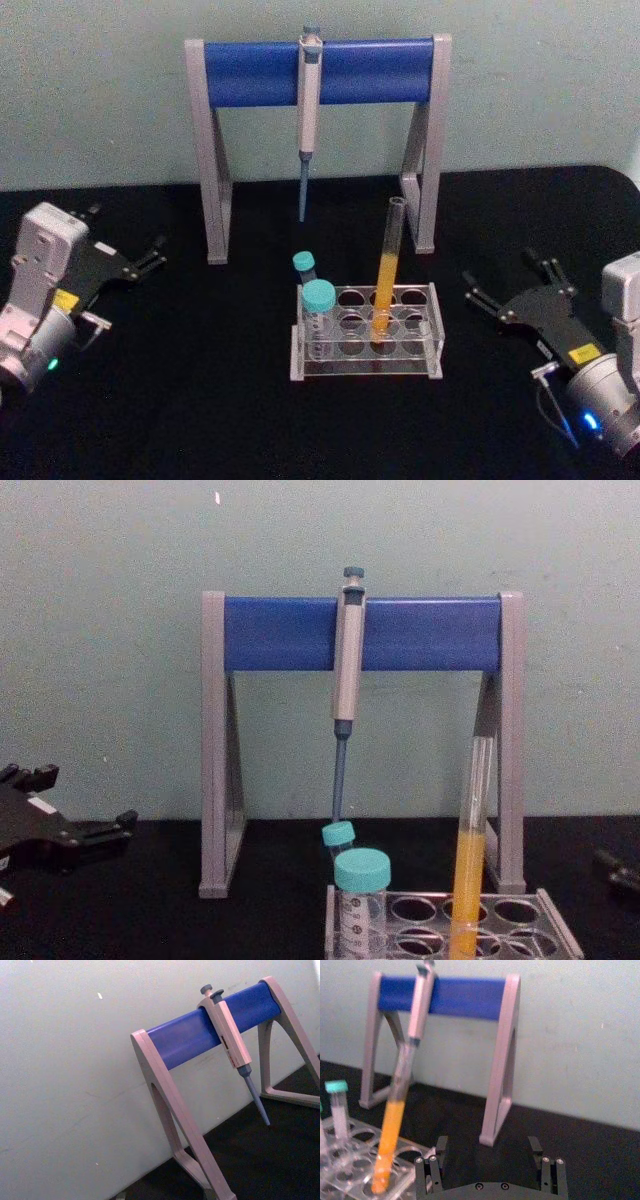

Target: Pick up the test tube from the test tube rack, shake it, then place it back into the test tube rack.

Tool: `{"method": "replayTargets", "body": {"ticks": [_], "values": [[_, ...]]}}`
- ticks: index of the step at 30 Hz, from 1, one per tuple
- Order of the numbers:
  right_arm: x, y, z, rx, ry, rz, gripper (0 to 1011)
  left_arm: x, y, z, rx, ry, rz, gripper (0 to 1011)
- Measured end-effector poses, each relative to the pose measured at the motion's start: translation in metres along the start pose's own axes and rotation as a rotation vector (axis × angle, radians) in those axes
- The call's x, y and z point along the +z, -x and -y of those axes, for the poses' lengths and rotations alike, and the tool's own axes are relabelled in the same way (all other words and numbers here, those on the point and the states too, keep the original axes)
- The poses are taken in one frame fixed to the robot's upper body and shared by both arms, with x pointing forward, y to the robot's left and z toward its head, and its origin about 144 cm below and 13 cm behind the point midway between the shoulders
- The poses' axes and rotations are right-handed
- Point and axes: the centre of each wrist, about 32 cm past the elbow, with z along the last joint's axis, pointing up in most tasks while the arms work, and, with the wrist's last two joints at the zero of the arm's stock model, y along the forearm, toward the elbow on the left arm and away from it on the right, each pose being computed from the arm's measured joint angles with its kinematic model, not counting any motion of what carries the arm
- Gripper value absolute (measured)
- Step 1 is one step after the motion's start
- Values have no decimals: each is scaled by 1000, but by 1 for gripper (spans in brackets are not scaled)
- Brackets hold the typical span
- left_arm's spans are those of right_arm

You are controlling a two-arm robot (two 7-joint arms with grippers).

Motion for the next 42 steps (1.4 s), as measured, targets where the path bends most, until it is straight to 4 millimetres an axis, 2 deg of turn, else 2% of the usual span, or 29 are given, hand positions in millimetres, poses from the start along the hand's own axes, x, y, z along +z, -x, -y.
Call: {"method": "replayTargets", "body": {"ticks": [16, 42], "values": [[-23, 5, -8, -7, 136, -31, 1000, 0, 0, 0, 0, 0, 0, 1001], [-21, 5, -7, -7, 128, -28, 1000, 0, 0, 0, 0, 0, 0, 1001]]}}
